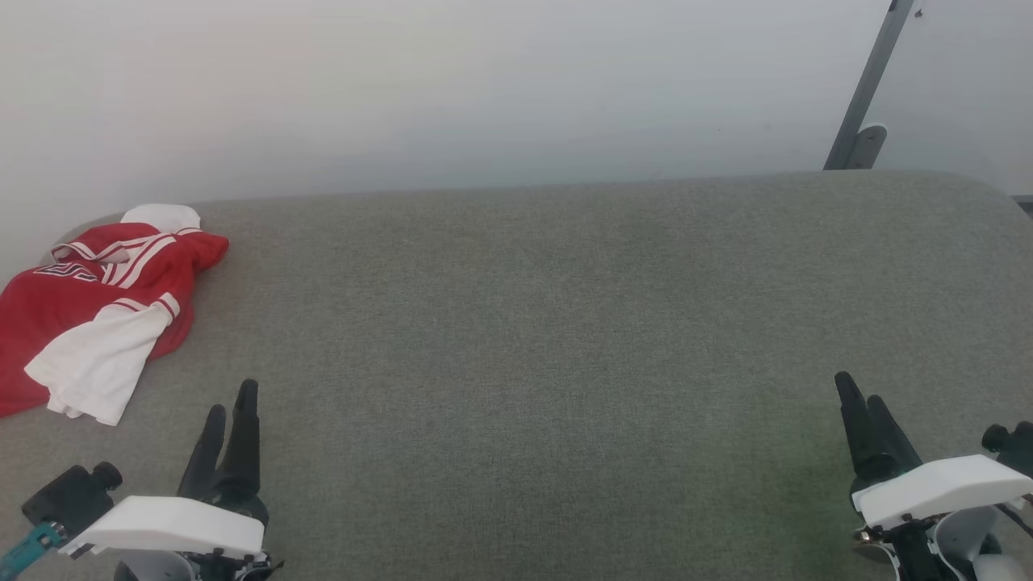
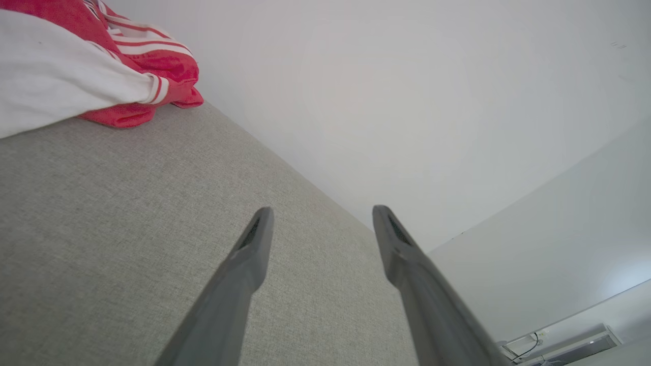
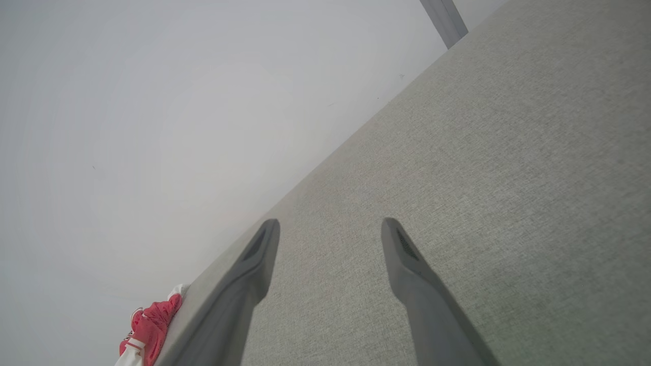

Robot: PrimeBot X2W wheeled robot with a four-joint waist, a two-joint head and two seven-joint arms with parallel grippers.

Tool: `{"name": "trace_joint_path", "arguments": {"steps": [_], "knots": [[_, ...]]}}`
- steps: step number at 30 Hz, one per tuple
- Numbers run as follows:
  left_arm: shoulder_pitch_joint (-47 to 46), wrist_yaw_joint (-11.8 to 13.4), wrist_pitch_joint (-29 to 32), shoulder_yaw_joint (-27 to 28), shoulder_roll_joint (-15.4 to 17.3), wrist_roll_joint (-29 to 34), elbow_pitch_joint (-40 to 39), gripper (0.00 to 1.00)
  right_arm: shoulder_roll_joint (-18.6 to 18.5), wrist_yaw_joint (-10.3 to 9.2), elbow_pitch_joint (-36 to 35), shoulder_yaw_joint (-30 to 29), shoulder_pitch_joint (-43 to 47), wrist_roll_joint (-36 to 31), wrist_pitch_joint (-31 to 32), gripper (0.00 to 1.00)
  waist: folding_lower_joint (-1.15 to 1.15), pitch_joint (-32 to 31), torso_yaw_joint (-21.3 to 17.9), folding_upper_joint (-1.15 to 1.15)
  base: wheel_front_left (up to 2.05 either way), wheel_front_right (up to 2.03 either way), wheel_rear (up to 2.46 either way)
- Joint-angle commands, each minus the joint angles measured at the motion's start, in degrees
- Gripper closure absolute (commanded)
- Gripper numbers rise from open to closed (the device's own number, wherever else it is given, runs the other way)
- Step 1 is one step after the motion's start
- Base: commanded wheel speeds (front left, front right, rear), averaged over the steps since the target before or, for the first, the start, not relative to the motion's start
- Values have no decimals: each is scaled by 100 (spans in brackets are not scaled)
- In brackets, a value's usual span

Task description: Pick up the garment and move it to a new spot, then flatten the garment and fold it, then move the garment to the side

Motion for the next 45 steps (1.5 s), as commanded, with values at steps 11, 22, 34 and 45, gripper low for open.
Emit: {"name": "trace_joint_path", "arguments": {"steps": [11,22,34,45], "knots": [[8,-156,-241,62,24,870,-129,0,-62,1,-124,-49,-56,-893,-102,0,0,-18,-1,0,0,0,0],[85,-195,-417,94,46,1486,-205,0,-93,1,-148,-5,-16,-1487,-170,0,0,-45,12,0,0,0,0],[168,-210,-572,106,92,1991,-290,0,-122,1,-210,-26,39,-2007,-359,0,0,-68,5,0,0,0,0],[231,-207,-723,44,181,2406,-433,0,-163,1,-241,-54,62,-2549,-504,0,0,-68,-24,0,0,0,0]]}}
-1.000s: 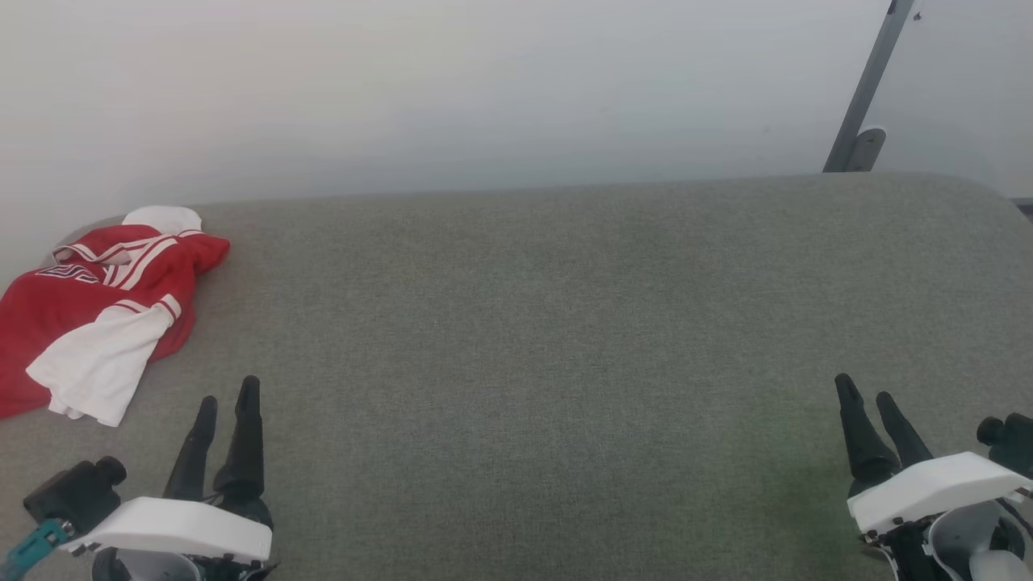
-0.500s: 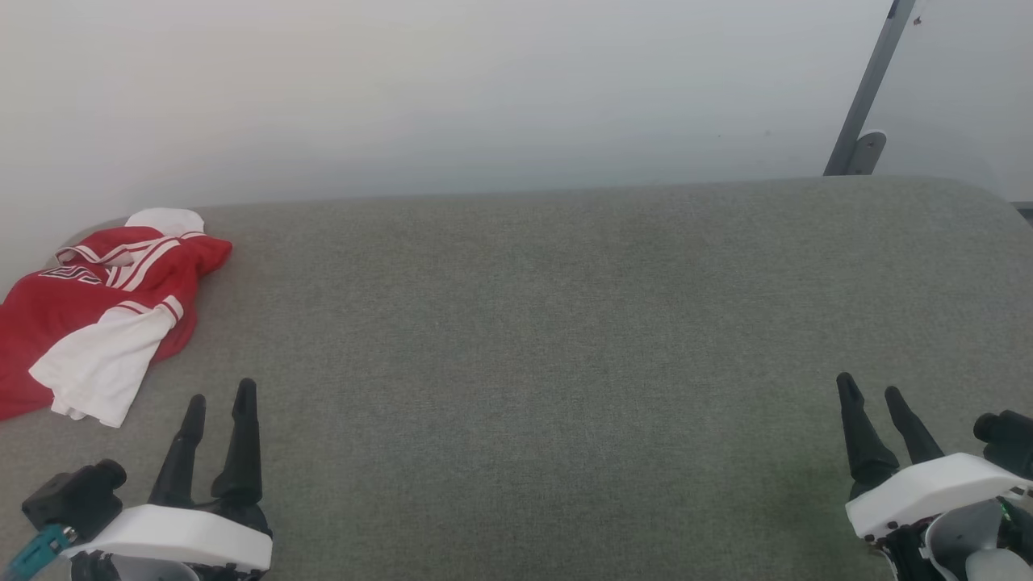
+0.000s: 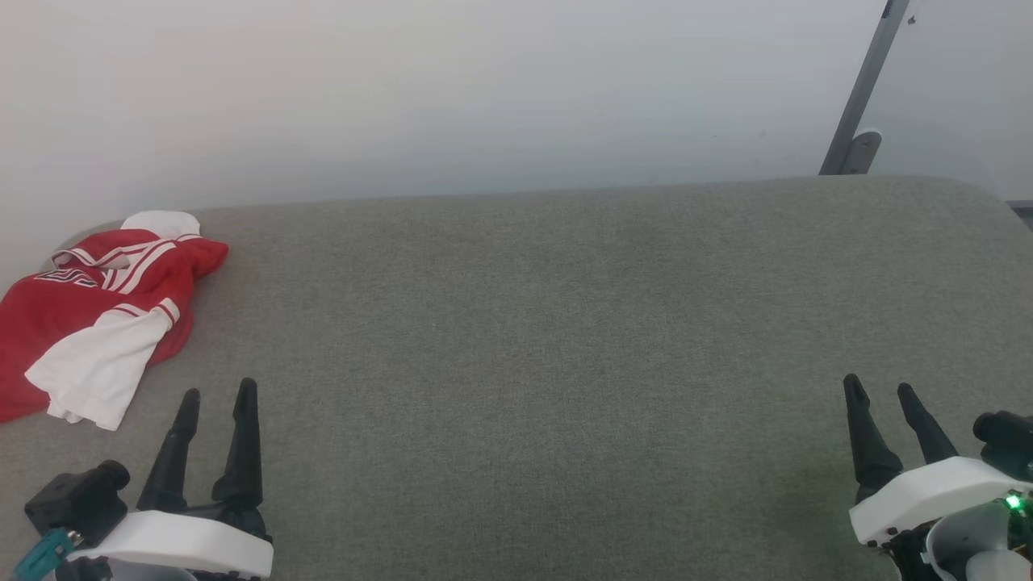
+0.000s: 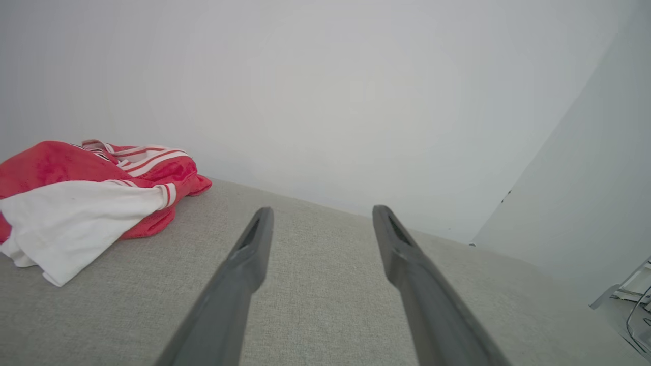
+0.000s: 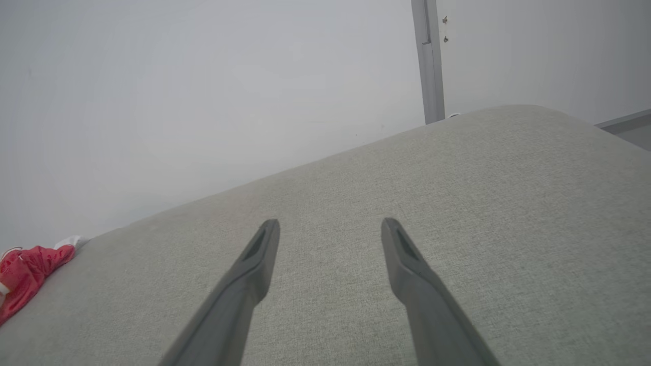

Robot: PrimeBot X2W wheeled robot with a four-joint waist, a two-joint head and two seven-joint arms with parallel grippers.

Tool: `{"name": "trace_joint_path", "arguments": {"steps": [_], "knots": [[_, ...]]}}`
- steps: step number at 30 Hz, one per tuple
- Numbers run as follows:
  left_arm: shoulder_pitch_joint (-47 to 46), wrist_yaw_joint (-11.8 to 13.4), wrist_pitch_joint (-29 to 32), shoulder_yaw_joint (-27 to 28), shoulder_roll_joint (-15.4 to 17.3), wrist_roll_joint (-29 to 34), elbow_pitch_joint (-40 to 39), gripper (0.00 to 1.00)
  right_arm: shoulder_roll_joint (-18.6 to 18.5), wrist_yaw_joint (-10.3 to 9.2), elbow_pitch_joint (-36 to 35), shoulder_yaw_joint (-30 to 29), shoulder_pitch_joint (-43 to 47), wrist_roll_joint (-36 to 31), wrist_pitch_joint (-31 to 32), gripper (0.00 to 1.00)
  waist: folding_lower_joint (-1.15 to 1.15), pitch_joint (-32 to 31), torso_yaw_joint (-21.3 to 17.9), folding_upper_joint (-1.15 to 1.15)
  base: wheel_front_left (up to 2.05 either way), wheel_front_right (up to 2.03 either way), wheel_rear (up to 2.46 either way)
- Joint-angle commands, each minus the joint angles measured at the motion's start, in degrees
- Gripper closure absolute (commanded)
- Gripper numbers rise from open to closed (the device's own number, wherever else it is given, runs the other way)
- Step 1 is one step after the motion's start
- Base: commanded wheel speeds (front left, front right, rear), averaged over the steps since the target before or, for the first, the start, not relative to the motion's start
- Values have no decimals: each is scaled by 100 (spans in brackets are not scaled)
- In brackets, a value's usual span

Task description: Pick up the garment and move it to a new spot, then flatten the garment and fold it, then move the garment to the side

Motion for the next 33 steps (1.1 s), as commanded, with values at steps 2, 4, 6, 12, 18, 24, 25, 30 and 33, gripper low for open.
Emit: {"name": "trace_joint_path", "arguments": {"steps": [2,4,6,12,18,24,25,30,33], "knots": [[21,-14,-59,-1,57,134,-64,0,-36,0,-62,-13,-20,-156,-64,0,0,-2,-2,0,0,0,0],[31,-15,-86,-10,63,210,-77,0,-35,0,-68,-14,-7,-240,-73,0,0,-6,-2,0,0,0,0],[42,-15,-101,-24,75,294,-86,0,-38,0,-74,-20,4,-340,-81,0,0,-10,-2,0,0,0,0],[75,-17,-170,-47,114,520,-123,0,-50,0,-92,-20,29,-588,-131,0,0,-25,5,0,0,0,0],[118,-17,-257,-85,171,774,-168,0,-64,0,-104,-23,46,-884,-177,0,0,-40,20,0,0,0,0],[160,-19,-321,-91,216,969,-187,0,-82,0,-110,-18,60,-1121,-205,0,0,-55,23,0,0,0,0],[167,-19,-330,-93,221,1007,-189,0,-83,0,-109,-16,62,-1154,-209,0,0,-58,23,0,0,0,0],[194,-19,-370,-113,242,1126,-178,0,-98,0,-101,-1,66,-1295,-249,0,0,-66,21,0,0,0,0],[209,-20,-396,-123,261,1204,-162,0,-115,0,-84,8,59,-1411,-266,0,0,-73,17,0,0,0,0]]}}
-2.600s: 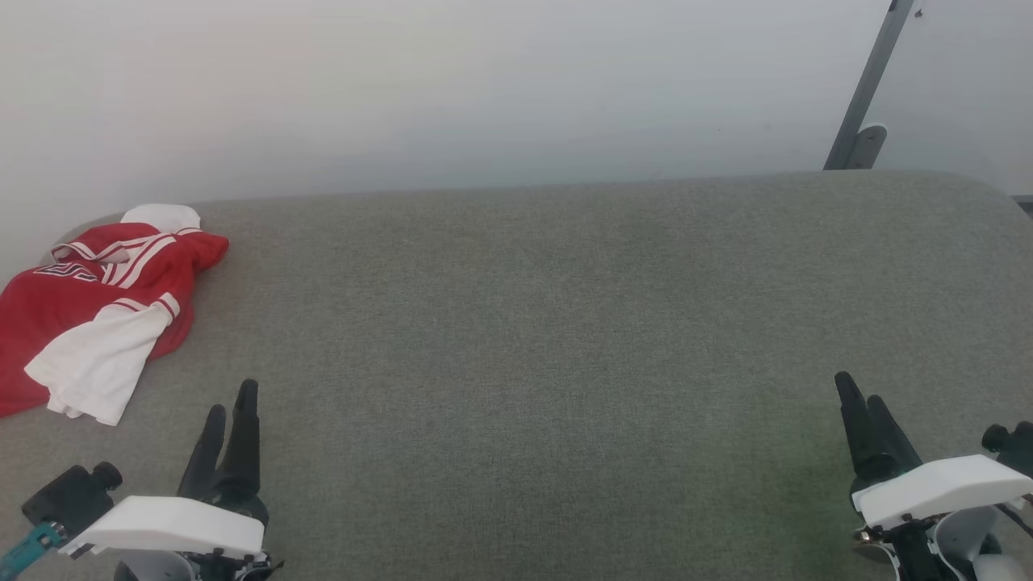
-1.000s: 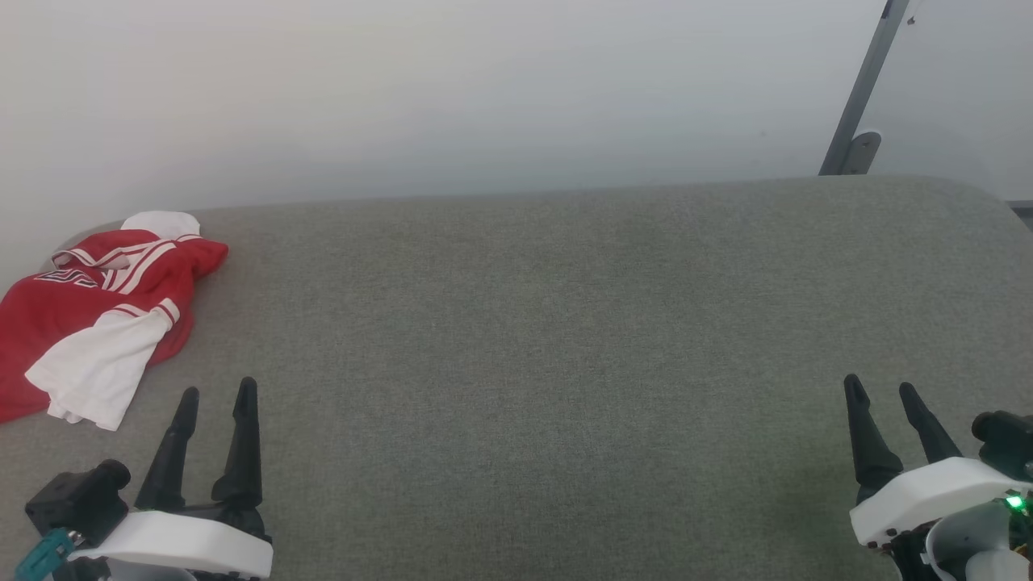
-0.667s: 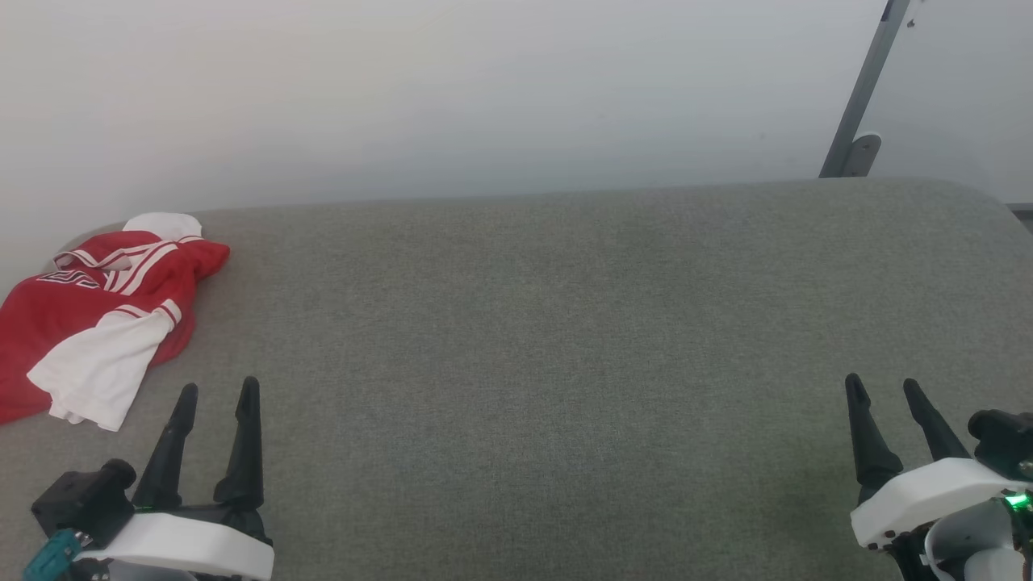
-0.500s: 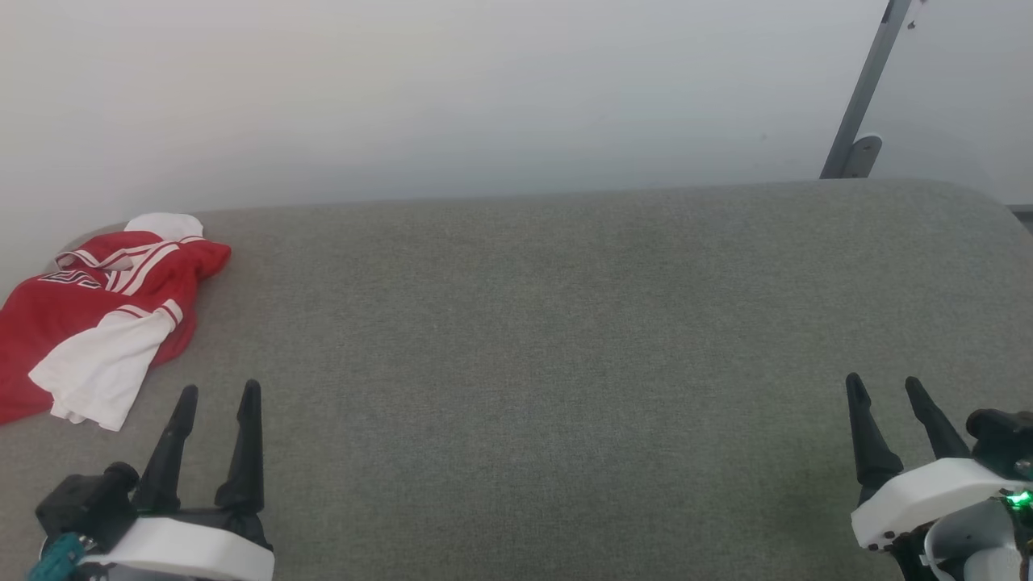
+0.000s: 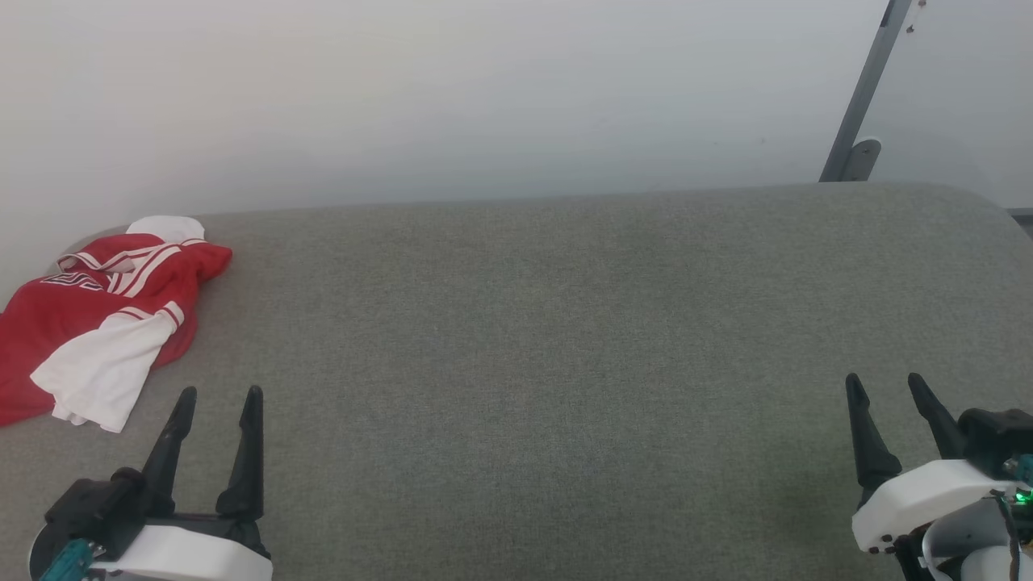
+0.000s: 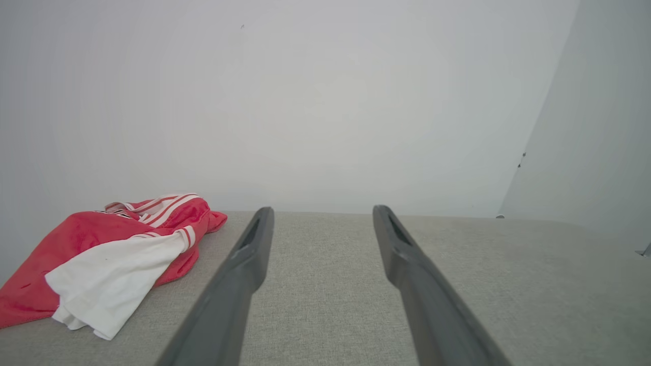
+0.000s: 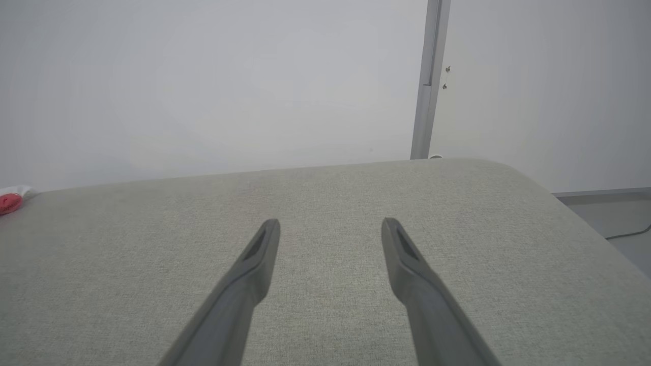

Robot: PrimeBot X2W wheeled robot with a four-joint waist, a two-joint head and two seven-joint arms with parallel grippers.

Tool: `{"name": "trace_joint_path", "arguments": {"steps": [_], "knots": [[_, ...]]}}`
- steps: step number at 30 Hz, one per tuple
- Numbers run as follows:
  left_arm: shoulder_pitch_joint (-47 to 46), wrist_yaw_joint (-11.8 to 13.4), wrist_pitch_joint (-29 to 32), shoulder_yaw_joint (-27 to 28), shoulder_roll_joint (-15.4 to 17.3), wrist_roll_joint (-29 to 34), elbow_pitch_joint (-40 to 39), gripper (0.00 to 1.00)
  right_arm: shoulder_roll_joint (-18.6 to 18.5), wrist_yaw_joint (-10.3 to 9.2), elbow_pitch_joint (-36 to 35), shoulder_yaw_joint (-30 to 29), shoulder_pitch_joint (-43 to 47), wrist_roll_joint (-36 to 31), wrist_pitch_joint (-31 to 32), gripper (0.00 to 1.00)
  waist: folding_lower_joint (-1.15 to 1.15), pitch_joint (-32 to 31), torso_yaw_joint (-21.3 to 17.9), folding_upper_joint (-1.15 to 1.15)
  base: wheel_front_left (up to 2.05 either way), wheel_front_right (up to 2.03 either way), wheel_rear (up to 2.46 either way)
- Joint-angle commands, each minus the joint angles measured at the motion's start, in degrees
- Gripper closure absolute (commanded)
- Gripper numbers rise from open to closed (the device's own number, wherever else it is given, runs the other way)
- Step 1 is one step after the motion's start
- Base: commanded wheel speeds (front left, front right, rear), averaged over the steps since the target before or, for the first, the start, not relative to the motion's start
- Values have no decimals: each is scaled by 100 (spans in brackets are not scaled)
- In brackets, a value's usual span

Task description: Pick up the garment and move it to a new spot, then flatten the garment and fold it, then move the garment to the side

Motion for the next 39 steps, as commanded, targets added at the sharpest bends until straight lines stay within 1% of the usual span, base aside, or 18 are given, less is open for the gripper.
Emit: {"name": "trace_joint_path", "arguments": {"steps": [1,16,25,32,39], "knots": [[72,-18,-54,-9,20,95,-4,0,-24,0,7,1,38,-122,-36,0,0,-2,-1,0,0,0,0],[-103,-17,-45,43,41,-155,431,0,-24,0,-43,68,52,-114,-77,0,0,-12,13,0,0,0,0],[-408,-17,-45,-76,225,-309,910,0,-75,0,-75,165,64,-77,-121,0,0,-33,84,0,0,0,0],[-666,-13,6,-144,287,-475,1307,0,-80,0,-64,354,5,-12,-71,0,0,-72,325,0,0,0,0],[-794,27,81,-155,330,-541,1540,0,-137,-1,3,637,-93,66,-23,0,0,-171,806,0,0,0,0]]}}
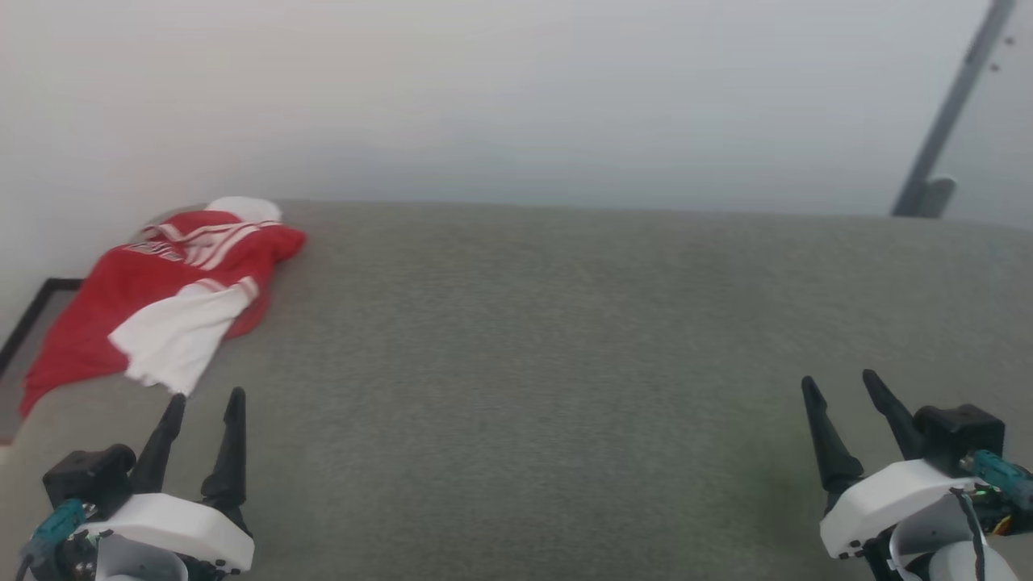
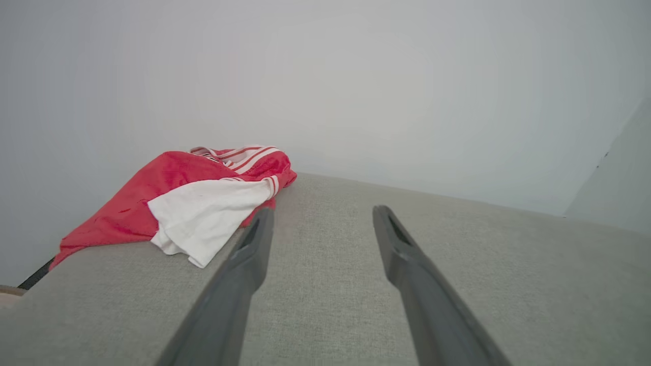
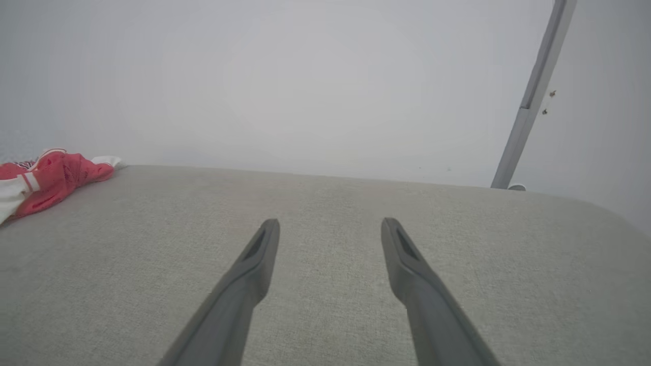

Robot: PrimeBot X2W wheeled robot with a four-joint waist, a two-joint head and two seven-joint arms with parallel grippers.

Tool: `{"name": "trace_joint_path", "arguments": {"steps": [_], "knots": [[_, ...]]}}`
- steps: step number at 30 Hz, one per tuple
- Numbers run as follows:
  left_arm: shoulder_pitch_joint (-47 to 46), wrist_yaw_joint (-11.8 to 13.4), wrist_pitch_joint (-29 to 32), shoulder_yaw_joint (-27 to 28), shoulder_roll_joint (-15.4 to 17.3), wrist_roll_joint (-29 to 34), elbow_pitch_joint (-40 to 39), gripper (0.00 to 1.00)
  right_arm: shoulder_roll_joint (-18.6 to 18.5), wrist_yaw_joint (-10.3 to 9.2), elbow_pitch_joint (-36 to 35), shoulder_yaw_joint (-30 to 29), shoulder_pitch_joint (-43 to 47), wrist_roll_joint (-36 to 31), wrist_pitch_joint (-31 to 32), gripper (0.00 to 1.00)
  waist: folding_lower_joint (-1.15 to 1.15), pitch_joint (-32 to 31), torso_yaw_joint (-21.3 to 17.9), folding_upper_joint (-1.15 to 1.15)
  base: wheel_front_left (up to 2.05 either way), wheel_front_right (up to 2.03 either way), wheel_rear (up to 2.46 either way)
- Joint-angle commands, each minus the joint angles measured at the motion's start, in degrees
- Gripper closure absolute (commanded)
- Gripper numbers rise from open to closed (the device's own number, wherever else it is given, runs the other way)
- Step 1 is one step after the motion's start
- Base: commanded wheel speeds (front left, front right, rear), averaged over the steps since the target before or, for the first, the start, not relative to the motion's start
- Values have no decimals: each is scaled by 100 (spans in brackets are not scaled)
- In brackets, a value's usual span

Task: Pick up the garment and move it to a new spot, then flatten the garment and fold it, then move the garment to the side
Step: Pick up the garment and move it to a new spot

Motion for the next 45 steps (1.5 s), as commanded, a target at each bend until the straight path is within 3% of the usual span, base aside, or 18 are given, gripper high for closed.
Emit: {"name": "trace_joint_path", "arguments": {"steps": [1,16,25,34,45], "knots": [[-52,23,20,1,30,-8,21,0,1,-1,22,19,-55,35,26,0,0,-53,171,0,0,0,0],[58,258,255,114,184,-109,25,0,81,-1,237,547,-215,162,-26,0,0,-274,1480,0,0,0,0],[79,317,349,57,210,-118,-152,0,150,-2,366,660,-285,204,-119,0,0,-286,1877,0,0,0,0],[-152,383,446,16,178,-199,-120,0,54,-2,286,672,-313,226,-110,0,0,-113,1927,0,0,0,0],[-1437,283,587,-253,147,-193,338,0,-231,-2,-200,526,-540,141,139,0,0,499,1528,0,0,0,0]]}}
